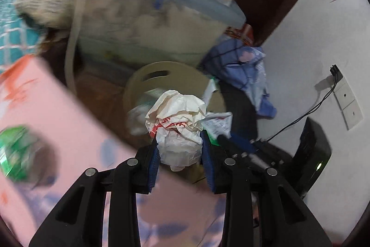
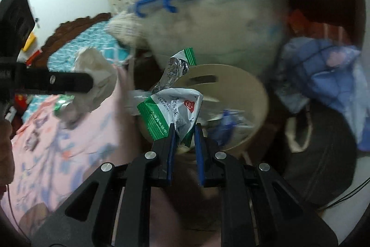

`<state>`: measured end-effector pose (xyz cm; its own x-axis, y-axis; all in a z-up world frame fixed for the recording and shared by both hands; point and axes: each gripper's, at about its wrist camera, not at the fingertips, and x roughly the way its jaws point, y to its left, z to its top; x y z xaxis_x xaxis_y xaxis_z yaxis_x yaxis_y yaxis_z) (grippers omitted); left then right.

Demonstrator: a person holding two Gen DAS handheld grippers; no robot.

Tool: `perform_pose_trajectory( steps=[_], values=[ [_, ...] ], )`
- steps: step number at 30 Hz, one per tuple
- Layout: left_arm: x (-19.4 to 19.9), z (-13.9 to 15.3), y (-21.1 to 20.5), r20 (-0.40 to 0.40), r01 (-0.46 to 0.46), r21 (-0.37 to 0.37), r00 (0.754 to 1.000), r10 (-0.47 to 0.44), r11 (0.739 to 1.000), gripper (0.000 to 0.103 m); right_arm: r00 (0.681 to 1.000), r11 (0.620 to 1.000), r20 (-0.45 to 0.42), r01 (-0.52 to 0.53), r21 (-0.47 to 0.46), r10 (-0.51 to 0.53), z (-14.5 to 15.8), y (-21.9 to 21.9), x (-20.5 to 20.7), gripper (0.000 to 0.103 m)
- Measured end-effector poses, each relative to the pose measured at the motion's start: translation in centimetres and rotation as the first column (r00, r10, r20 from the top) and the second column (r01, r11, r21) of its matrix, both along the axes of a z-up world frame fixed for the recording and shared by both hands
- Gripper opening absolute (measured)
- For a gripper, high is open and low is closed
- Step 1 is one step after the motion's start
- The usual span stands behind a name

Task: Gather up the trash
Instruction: 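Carry the tissue and packet to the wastebasket and open both tools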

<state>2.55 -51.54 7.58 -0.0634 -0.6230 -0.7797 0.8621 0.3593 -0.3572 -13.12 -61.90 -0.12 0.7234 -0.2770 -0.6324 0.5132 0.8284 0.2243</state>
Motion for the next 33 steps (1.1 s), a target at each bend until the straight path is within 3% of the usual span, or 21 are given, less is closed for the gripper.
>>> perform_pose_trajectory(
  steps=[6, 7, 8, 9, 10, 11, 12, 19, 24, 29, 33],
  values=[
    [0.1, -2.8, -7.4, -0.062, 0.029, 0.056, 0.998, -0.025, 0.998, 0.035, 0.997, 1.000, -0.073, -0.001, -0.031, -0.002, -1.7, -2.6, 0.9, 0.022],
    [0.3, -3.4, -8.2, -0.067, 0.023, 0.071, 0.998, -0.019, 0.997, 0.040, 0.997, 0.999, -0.081, -0.006, -0.040, 0.002, -1.9, -2.7, 1.2, 0.022],
    [0.5, -3.9, -8.6, -0.070, 0.018, 0.084, 0.997, -0.012, 0.996, 0.052, 0.996, 0.999, -0.088, -0.013, -0.042, 0.009, -2.1, -2.4, 1.4, 0.025],
    [0.7, -4.5, -9.2, -0.069, 0.005, 0.101, 0.998, 0.002, 0.995, 0.059, 0.996, 0.999, -0.090, -0.015, -0.044, 0.011, -2.4, -2.4, 1.6, 0.031],
    [0.8, -4.7, -9.5, -0.066, -0.005, 0.109, 0.998, 0.012, 0.994, 0.068, 0.996, 0.999, -0.086, -0.012, -0.048, 0.008, -2.4, -2.6, 1.7, 0.054],
    [0.9, -5.1, -9.7, -0.063, -0.016, 0.118, 0.998, 0.023, 0.993, 0.070, 0.997, 0.998, -0.071, -0.002, -0.060, -0.002, -2.2, -2.5, 1.6, 0.078],
    [1.1, -5.4, -9.7, -0.069, -0.020, 0.126, 0.997, 0.029, 0.992, 0.071, 0.999, 0.997, -0.050, 0.009, -0.074, -0.013, -2.1, -2.4, 1.4, 0.081],
    [1.6, -3.4, -6.8, -0.043, -0.059, 0.076, 0.997, 0.062, 0.995, 0.072, 0.999, 0.996, 0.012, 0.042, -0.075, -0.041, -1.1, -1.3, 0.3, 0.080],
    [1.4, -0.6, -1.5, 0.074, -0.144, 0.015, 0.987, 0.143, 0.989, 0.072, 0.996, 0.999, 0.072, 0.048, -0.016, -0.047, 0.0, 0.2, -0.8, 0.080],
    [0.2, 0.6, 5.7, 0.258, -0.253, 0.004, 0.935, 0.243, 0.968, 0.073, 0.988, 0.997, 0.147, 0.023, 0.079, -0.035, 1.1, 2.9, -1.6, 0.081],
    [-0.3, 0.5, 11.0, 0.327, -0.325, 0.012, 0.895, 0.303, 0.946, 0.073, 0.982, 0.988, 0.190, -0.018, 0.152, -0.012, 1.5, 6.0, -1.5, 0.081]
  ],
)
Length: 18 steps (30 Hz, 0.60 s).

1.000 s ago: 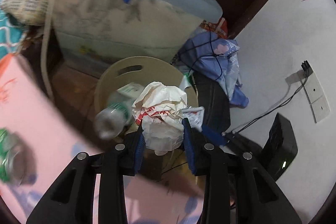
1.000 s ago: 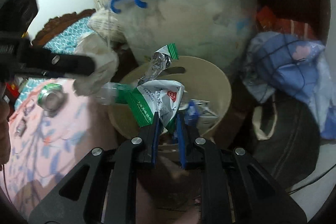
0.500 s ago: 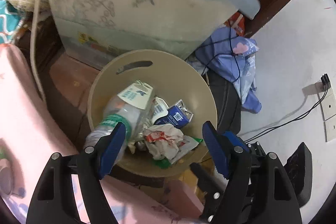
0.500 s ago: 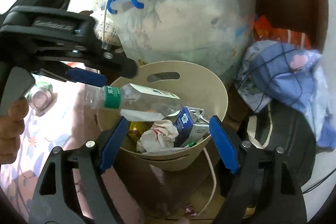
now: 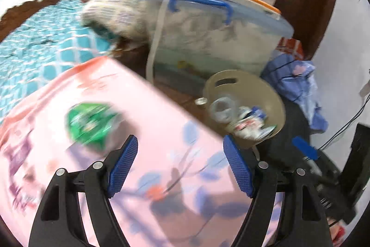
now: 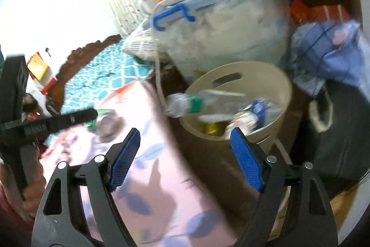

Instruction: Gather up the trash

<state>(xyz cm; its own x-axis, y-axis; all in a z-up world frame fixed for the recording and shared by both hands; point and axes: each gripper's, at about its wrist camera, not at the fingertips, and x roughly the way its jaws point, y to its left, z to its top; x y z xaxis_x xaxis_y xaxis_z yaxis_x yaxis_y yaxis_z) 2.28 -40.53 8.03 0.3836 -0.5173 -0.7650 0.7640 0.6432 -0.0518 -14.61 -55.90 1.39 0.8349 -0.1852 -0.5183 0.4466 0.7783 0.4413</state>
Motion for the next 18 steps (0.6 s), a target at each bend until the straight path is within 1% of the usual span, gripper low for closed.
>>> perform_pose_trajectory(
  steps=[4, 7, 10, 12, 18],
  values=[
    [0.0, -0.1, 5.4, 0.053, -0.089, 0.030, 0.995, 0.087, 0.996, 0.073, 0.999, 0.996, 0.024, -0.044, 0.077, 0.042, -0.1, 3.3, 0.6, 0.081],
    [0.4, -0.1, 9.8, 0.085, -0.167, 0.043, 0.983, 0.163, 0.985, 0.073, 0.997, 0.992, 0.016, -0.080, 0.103, 0.078, -0.2, 5.6, 1.5, 0.081],
    [0.7, 0.1, 13.5, 0.099, -0.226, 0.041, 0.970, 0.221, 0.973, 0.074, 0.993, 0.987, 0.007, -0.115, 0.114, 0.115, -0.2, 7.6, 2.3, 0.081],
    [0.9, 0.2, 16.1, 0.121, -0.275, 0.045, 0.956, 0.268, 0.960, 0.074, 0.989, 0.983, -0.002, -0.145, 0.110, 0.146, -0.2, 9.4, 3.0, 0.081],
    [1.3, 0.0, 22.1, 0.143, -0.368, 0.037, 0.922, 0.360, 0.929, 0.076, 0.976, 0.972, -0.017, -0.216, 0.091, 0.218, 0.3, 13.6, 4.6, 0.081]
  ],
)
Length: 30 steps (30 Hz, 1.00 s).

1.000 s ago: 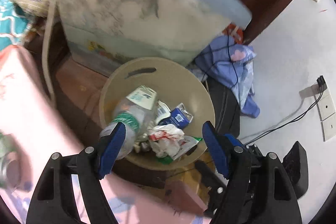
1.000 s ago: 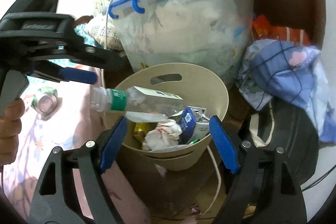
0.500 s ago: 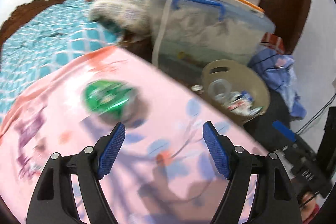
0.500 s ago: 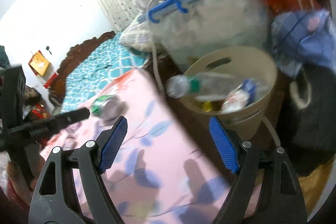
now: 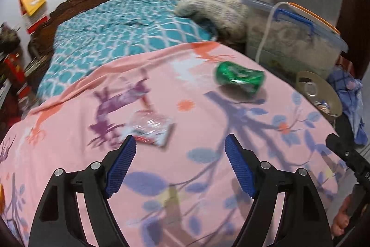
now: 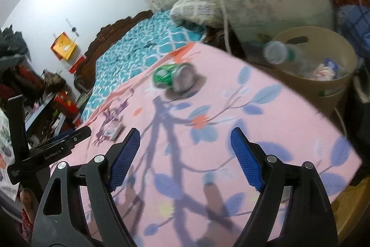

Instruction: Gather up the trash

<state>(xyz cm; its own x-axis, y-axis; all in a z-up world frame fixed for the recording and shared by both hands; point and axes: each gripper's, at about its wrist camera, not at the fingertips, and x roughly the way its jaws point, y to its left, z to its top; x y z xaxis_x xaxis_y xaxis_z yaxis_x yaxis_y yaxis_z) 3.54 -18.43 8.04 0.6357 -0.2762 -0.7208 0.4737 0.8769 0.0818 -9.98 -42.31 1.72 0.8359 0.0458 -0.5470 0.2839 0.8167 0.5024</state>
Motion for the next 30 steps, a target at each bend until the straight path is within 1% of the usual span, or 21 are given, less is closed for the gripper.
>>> perform_pose_trajectory(
  steps=[8, 17, 21, 23, 25, 30],
  values=[
    [0.6, -0.8, 6.3, -0.002, -0.088, -0.009, 0.996, 0.088, 0.996, 0.076, 0.997, 0.997, -0.033, -0.074, -0.036, 0.073, 0.3, 4.5, 1.6, 0.081],
    [1.1, -2.2, 10.9, -0.030, -0.148, -0.019, 0.989, 0.147, 0.989, 0.077, 0.987, 0.988, -0.077, -0.146, -0.054, 0.142, -0.2, 8.4, 3.1, 0.081],
    [1.2, -3.0, 11.9, -0.053, -0.160, -0.024, 0.986, 0.158, 0.987, 0.078, 0.984, 0.986, -0.092, -0.160, -0.050, 0.155, -0.5, 9.4, 3.5, 0.081],
    [1.2, -3.3, 12.1, -0.059, -0.160, -0.023, 0.986, 0.159, 0.987, 0.083, 0.983, 0.986, -0.098, -0.163, -0.045, 0.158, -0.6, 9.6, 3.6, 0.081],
    [1.1, -3.6, 12.2, -0.063, -0.159, -0.026, 0.986, 0.157, 0.987, 0.085, 0.982, 0.986, -0.103, -0.164, -0.039, 0.160, -0.8, 9.7, 3.7, 0.081],
    [1.0, -4.3, 11.9, -0.079, -0.140, -0.021, 0.987, 0.138, 0.990, 0.086, 0.979, 0.986, -0.120, -0.168, -0.021, 0.164, -1.3, 9.7, 4.2, 0.081]
  ],
)
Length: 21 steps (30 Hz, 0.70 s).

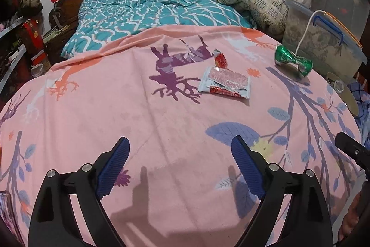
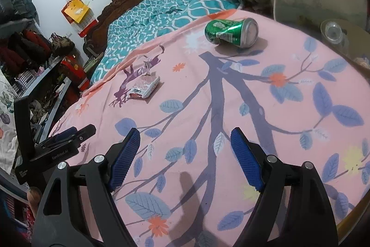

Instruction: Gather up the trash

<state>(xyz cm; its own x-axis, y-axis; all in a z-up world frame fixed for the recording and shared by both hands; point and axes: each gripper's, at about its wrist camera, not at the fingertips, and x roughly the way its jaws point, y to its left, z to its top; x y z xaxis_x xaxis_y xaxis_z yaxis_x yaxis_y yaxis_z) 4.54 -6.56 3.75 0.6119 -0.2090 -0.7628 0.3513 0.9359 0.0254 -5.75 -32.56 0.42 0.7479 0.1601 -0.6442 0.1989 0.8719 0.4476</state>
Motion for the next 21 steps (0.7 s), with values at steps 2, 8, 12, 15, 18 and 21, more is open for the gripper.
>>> perform_pose_trajectory(
  steps=[2, 8, 12, 15, 18, 21],
  values=[
    [-0.1, -0.3, -0.2, -0.007, 0.008, 0.003, 1.000, -0.008, 1.000, 0.089, 1.000, 1.000, -0.010, -0.005, 0.008, 0.005, -0.3, 0.1, 0.3, 0.081],
    [-0.2, -1.9, -0.8, -0.041, 0.029, 0.020, 0.999, -0.028, 0.999, 0.090, 1.000, 1.000, -0.023, -0.006, 0.012, 0.007, -0.8, 0.1, 0.8, 0.081],
    [-0.1, -2.7, -1.0, -0.064, 0.036, 0.030, 0.997, -0.034, 0.999, 0.092, 0.999, 0.999, -0.034, 0.010, 0.031, -0.008, -1.4, -0.4, 0.9, 0.081],
    [-0.2, -2.6, -0.9, -0.058, 0.038, 0.018, 0.998, -0.037, 0.999, 0.094, 0.999, 0.999, -0.042, 0.017, 0.040, -0.016, -1.7, -0.7, 0.9, 0.081],
    [0.1, -3.0, -1.1, -0.085, 0.048, 0.018, 0.995, -0.047, 0.999, 0.094, 0.999, 0.999, -0.047, 0.017, 0.044, -0.015, -1.9, -0.8, 1.1, 0.081],
    [0.4, -3.4, -1.2, -0.121, 0.049, 0.022, 0.992, -0.046, 0.999, 0.094, 0.999, 0.999, -0.049, 0.016, 0.044, -0.014, -2.0, -0.8, 1.2, 0.081]
  ],
)
